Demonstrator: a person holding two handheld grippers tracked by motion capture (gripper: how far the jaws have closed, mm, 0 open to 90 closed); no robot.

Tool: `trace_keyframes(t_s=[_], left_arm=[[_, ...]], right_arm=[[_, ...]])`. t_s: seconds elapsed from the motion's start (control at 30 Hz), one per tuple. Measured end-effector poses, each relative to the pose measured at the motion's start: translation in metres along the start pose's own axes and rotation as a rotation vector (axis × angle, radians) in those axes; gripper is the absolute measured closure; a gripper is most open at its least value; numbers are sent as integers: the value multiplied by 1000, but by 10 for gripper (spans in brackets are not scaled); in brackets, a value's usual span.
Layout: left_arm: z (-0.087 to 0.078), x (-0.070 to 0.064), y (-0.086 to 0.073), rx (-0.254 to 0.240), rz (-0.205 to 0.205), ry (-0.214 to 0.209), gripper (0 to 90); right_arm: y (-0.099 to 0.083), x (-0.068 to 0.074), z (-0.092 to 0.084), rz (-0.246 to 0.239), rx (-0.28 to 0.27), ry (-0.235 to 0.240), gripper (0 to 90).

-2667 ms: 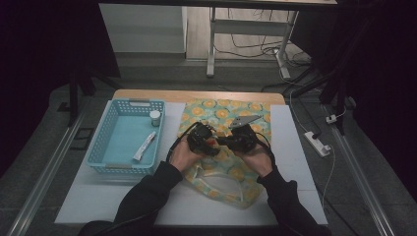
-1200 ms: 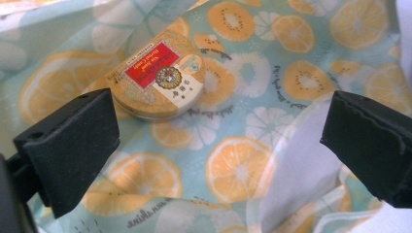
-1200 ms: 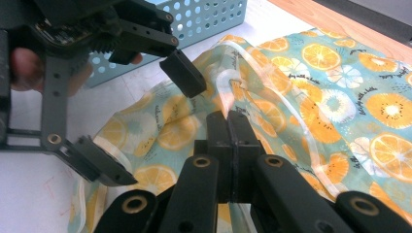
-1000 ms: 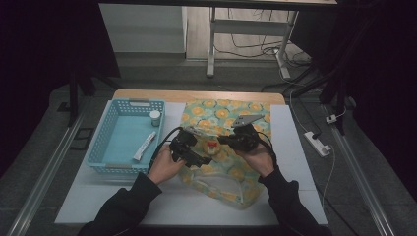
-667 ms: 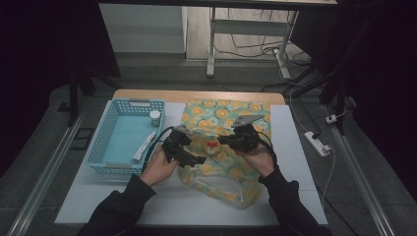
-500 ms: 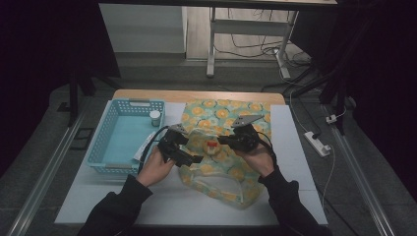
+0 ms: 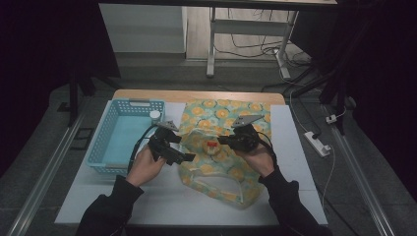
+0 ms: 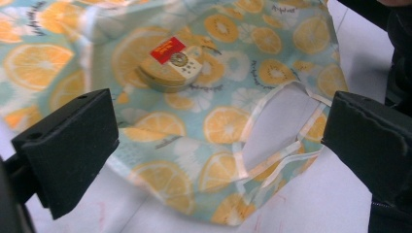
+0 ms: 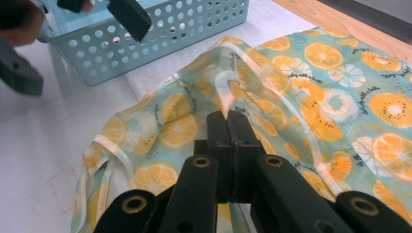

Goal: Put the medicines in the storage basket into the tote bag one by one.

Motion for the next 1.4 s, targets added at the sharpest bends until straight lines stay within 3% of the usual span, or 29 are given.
trace_keyframes(t_s=[0.47, 0.63, 0.77, 1.07, 1.27, 1.4], left_arm=[[-45, 23, -8, -37, -13, 160, 0], [-61, 36, -13, -54, -40, 214, 0], [-70, 48, -20, -43, -90, 251, 0], [-78, 74, -34, -8, -134, 346, 0], [-79, 91, -41, 19, -160, 373, 0], [-74, 103, -47, 63, -179, 391, 0]], right_arm=[[0, -1, 0, 2, -1, 0, 897], [0, -1, -1, 2, -1, 1, 897], [0, -2, -1, 5, -2, 1, 897], [-1, -2, 0, 5, -1, 2, 897], [-1, -1, 1, 5, 3, 3, 897], [-1, -1, 2, 4, 6, 4, 897]])
Point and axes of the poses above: each handheld gripper's, and its own axes: z roughly forward along the jaws, y roughly out of its top, x roughly to its left, the point moved 5 cm from there along z, roughly forward along the jaws, and after that the axes turned 9 degrees about -y, right-handed, at the moved point
